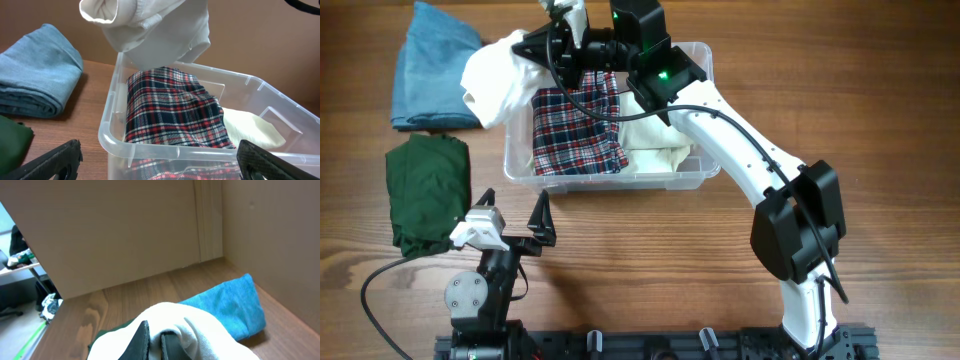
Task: Pack container
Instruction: 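Lift the white shirt and carry it over the container, then lower the white shirt onto the plaid shirt and release it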
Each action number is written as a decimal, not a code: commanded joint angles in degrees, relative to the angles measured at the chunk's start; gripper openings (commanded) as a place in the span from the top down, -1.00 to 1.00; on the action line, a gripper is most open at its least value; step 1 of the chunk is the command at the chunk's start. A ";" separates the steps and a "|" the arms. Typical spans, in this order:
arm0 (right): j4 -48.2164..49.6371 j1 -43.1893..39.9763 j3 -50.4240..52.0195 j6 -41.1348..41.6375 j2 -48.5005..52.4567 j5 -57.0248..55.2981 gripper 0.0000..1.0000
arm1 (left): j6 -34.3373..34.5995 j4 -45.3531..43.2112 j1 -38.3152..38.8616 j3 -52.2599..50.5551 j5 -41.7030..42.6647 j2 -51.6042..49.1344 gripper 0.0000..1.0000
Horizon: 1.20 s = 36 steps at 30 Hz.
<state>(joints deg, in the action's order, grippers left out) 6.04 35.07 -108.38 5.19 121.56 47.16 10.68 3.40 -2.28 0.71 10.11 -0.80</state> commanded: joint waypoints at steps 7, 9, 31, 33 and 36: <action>2.99 -1.07 -1.22 -15.87 -0.02 5.86 0.91 | 0.28 0.07 -0.31 -0.37 -0.55 0.26 -0.99; 2.10 -1.11 -1.09 -19.34 -0.02 7.72 0.92 | 0.26 0.07 -0.31 -0.37 -0.55 0.26 -1.00; 10.10 -4.61 -1.05 -22.03 4.68 22.82 0.92 | 0.28 0.07 -0.31 -0.37 -0.55 0.26 -0.99; 9.05 -4.61 -1.05 -21.57 4.85 22.86 0.91 | 0.28 0.07 -0.31 -0.37 -0.55 0.26 -0.99; 6.14 -4.61 -1.05 -21.53 5.68 23.74 0.92 | 0.28 0.07 -0.31 -0.37 -0.55 0.26 -0.99</action>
<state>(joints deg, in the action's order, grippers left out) 13.78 30.22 -108.38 -17.32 126.34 67.90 10.68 3.40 -2.28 0.71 10.11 -0.80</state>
